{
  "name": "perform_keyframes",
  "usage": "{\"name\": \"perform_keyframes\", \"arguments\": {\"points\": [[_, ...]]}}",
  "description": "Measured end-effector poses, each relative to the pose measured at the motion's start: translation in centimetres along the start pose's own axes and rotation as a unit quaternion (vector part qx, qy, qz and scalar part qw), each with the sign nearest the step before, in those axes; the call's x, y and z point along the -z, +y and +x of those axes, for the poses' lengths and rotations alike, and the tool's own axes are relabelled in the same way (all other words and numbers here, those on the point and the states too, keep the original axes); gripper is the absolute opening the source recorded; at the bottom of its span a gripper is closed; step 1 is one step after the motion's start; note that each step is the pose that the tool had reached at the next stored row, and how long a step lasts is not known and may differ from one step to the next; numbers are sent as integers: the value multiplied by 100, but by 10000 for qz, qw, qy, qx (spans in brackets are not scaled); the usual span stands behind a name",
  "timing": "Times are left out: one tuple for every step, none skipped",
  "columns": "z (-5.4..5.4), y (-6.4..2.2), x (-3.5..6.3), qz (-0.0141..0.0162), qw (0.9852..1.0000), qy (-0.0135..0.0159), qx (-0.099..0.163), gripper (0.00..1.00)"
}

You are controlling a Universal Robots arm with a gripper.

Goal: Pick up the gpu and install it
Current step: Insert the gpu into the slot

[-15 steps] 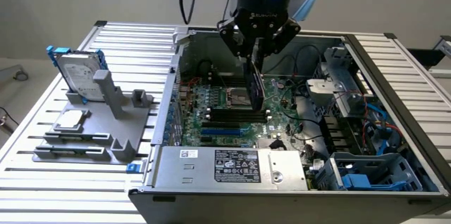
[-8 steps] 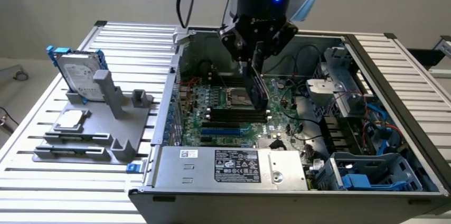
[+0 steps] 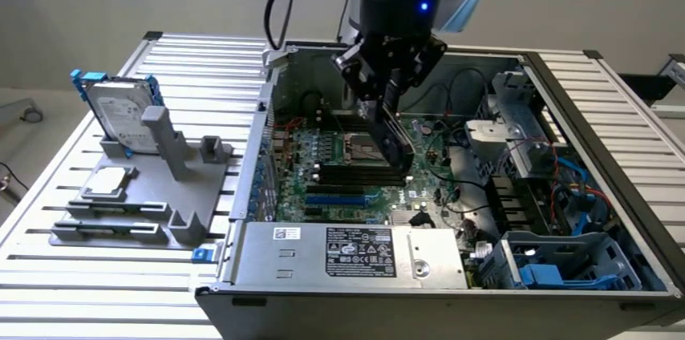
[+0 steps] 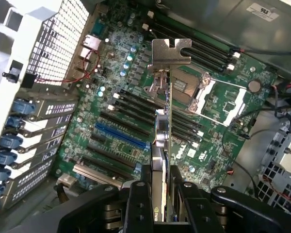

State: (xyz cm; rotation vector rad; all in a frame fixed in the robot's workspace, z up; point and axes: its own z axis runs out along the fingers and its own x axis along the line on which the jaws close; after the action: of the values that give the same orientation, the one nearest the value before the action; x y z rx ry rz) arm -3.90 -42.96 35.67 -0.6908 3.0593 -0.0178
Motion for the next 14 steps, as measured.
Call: {"name": "perform_keyframes", "arguments": {"points": [[0, 0, -9, 0, 10000, -1, 90, 26], [0, 0, -19, 0, 9998, -2, 180, 26], [0, 0, -28, -1, 9996, -4, 270, 26], [0, 1, -38, -1, 9993, -4, 368, 26], [0, 1, -48, -1, 9990, -6, 458, 26], [0, 1, -57, -1, 9985, -7, 547, 26], [0, 1, -66, -1, 9980, -8, 637, 26], [0, 1, -76, -2, 9974, -9, 727, 26], [0, 1, -85, -2, 9966, -10, 819, 26], [0, 1, -96, -3, 9959, -12, 909, 26], [0, 2, -106, -5, 9950, -15, 998, 26], [0, 2, -116, -8, 9941, -18, 1088, 26], [1, 2, -127, -11, 9930, -20, 1182, 26], [1, 2, -137, -12, 9919, -23, 1271, 26]]}}
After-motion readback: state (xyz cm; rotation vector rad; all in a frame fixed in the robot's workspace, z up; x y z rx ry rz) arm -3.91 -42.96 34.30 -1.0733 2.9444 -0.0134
